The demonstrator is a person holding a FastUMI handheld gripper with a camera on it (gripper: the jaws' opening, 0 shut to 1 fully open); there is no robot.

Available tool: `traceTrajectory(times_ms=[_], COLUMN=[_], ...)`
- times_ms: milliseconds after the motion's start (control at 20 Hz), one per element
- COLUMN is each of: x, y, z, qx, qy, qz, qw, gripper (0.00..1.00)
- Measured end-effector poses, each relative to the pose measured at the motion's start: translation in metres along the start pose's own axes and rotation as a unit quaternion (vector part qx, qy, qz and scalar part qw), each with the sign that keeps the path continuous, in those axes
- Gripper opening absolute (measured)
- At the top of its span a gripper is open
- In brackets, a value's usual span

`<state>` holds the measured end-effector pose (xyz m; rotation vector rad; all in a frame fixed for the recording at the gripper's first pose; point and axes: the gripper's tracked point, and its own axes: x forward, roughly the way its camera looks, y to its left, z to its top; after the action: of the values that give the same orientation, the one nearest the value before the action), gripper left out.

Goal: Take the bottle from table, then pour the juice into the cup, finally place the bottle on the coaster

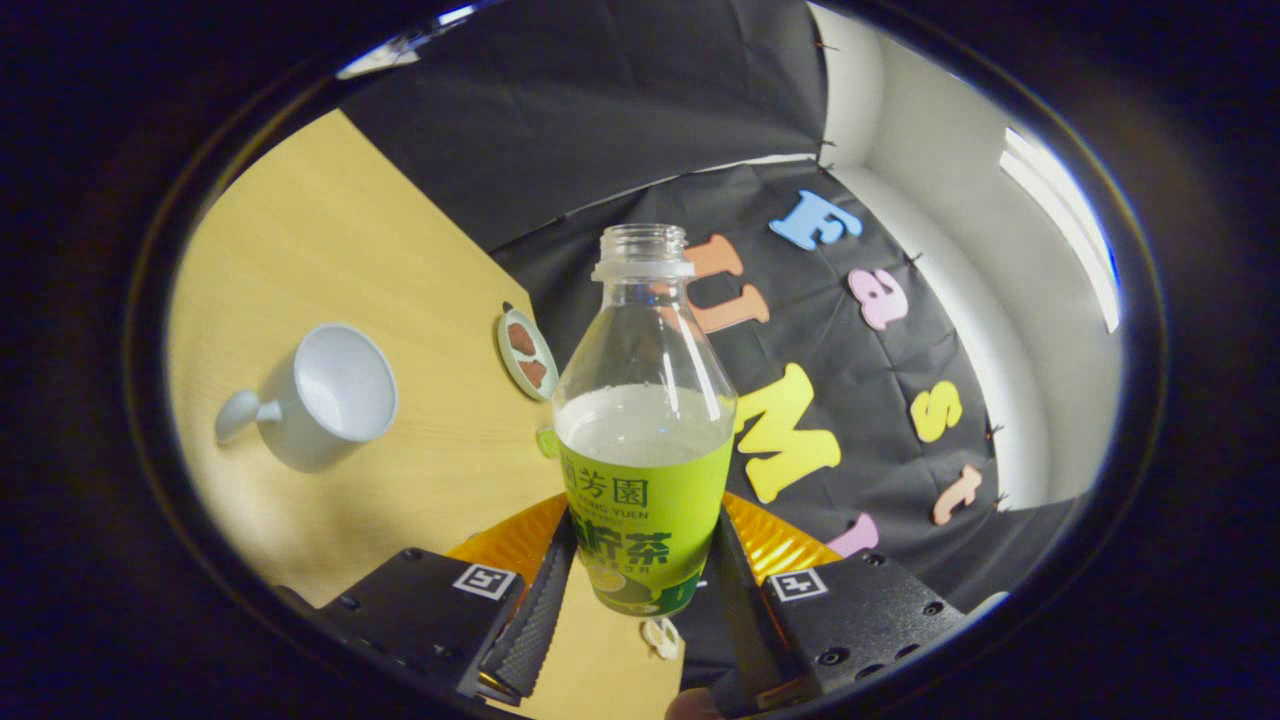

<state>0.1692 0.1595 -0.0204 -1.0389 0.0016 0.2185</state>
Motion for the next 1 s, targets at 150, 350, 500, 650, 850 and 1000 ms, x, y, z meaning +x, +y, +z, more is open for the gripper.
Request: traceTrajectory(times_ms=[150, 350, 500, 650, 850, 1000], x=[-0.005, -0.002, 0.006, 0.021, 0.049, 0.075], y=[-0.008, -0.025, -0.041, -0.050, -0.029, -0.008], z=[0.000, -0.007, -0.003, -0.005, -0.012, -0.029], qx=[0.121, 0.272, 0.365, 0.385, 0.411, 0.443], qy=[-0.009, 0.001, -0.021, -0.023, -0.016, 0.005], qz=[0.031, 0.073, 0.098, 0.093, 0.114, 0.130], qw=[0.992, 0.959, 0.926, 0.918, 0.904, 0.887], gripper=[0.77, 0.77, 0.77, 0.77, 0.77, 0.77])
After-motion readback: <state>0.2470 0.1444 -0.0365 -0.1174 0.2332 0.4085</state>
